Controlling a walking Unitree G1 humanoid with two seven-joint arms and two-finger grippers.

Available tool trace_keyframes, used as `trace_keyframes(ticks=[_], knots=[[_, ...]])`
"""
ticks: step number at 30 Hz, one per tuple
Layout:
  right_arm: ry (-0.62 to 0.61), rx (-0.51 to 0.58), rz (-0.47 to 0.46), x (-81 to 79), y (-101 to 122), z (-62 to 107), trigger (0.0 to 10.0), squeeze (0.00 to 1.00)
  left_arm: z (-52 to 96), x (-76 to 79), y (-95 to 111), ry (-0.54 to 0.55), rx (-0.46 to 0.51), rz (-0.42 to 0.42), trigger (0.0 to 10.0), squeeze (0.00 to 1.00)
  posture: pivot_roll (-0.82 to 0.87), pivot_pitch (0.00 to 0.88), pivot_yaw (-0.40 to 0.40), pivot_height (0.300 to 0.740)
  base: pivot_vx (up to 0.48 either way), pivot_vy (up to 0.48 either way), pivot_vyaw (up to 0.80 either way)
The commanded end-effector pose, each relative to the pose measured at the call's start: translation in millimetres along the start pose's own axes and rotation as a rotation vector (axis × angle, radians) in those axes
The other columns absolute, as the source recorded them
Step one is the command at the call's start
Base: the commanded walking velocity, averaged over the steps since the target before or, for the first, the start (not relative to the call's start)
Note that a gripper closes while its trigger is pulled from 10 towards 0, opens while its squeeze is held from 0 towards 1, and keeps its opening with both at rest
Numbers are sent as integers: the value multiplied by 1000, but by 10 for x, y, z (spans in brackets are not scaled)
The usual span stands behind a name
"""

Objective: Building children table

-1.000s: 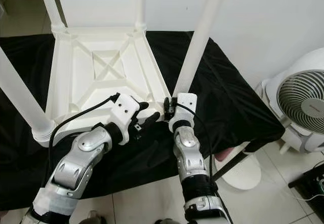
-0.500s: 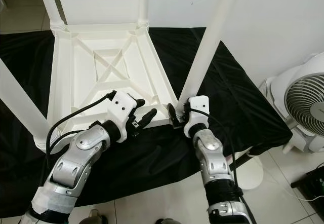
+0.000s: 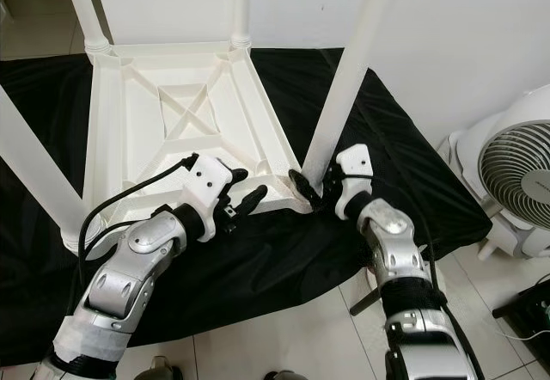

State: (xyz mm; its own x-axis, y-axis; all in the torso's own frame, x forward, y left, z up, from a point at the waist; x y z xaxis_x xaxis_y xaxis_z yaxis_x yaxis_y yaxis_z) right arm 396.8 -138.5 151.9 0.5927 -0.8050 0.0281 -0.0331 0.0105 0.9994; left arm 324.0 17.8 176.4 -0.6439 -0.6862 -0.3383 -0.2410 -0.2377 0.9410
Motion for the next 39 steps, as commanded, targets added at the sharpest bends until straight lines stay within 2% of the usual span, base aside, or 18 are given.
trace_keyframes(ticks=[1,2,9,13,17,19,23,26,29,32,35,39], knots=[[23,-30,20,-25,-71,-3,4353,0,-19,0,-5,13,-7,8,10000,0,52,71,-59,740,0,0,0],[32,-50,18,-28,-100,-17,0,0,-15,-8,-3,16,-7,7,10000,0,60,72,-64,740,0,0,0],[123,-177,-18,-78,-353,47,0,0,15,-50,-11,37,-13,6,10000,0,73,71,-73,740,0,0,0],[126,-222,-25,-53,-467,105,0,0,17,-51,-6,40,-13,7,10000,0,74,71,-70,740,0,0,0],[92,-217,-34,-10,-487,116,0,0,18,-48,-2,39,-12,7,10000,0,72,71,-69,740,0,0,0],[-25,-158,-31,100,-404,87,0,0,17,-45,2,35,-11,7,10000,0,69,75,-61,740,0,0,0],[-120,-103,-27,158,-337,59,0,0,18,-39,0,30,-12,7,10000,0,64,77,-58,740,0,0,0],[-142,-72,-31,115,-301,37,0,0,18,-33,-3,27,-13,7,10000,0,60,80,-55,740,0,0,0],[-187,-26,-39,-17,-263,-14,0,0,15,-22,-6,24,-14,7,10000,0,53,82,-56,740,0,0,0],[-221,-14,-47,-43,-254,-28,0,0,12,-20,-6,24,-14,7,10000,0,53,82,-57,740,0,0,0],[-363,26,-113,-130,-240,-54,0,0,6,-33,1,37,-11,12,10000,0,50,84,-66,740,0,0,0],[-481,44,-160,-196,-251,-66,0,0,4,-38,-23,47,-15,18,10000,0,48,83,-71,740,0,0,0]])
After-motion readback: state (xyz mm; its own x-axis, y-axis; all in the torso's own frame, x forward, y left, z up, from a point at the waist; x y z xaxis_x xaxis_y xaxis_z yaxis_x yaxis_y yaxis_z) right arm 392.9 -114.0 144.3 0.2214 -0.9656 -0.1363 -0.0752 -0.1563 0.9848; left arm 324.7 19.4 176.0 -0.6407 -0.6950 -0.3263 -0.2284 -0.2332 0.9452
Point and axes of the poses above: a point about 5 cm out from each wrist's last joint towards the gripper, its own z axis pointing back from the gripper into the wrist, its own y axis along the axis of the wrist's last joint, x = y × z, the point moved 6 cm from there along -z, pointing out of the wrist towards the gripper, and after that the axes turned 9 degrees about -z, right-handed, at the moved point
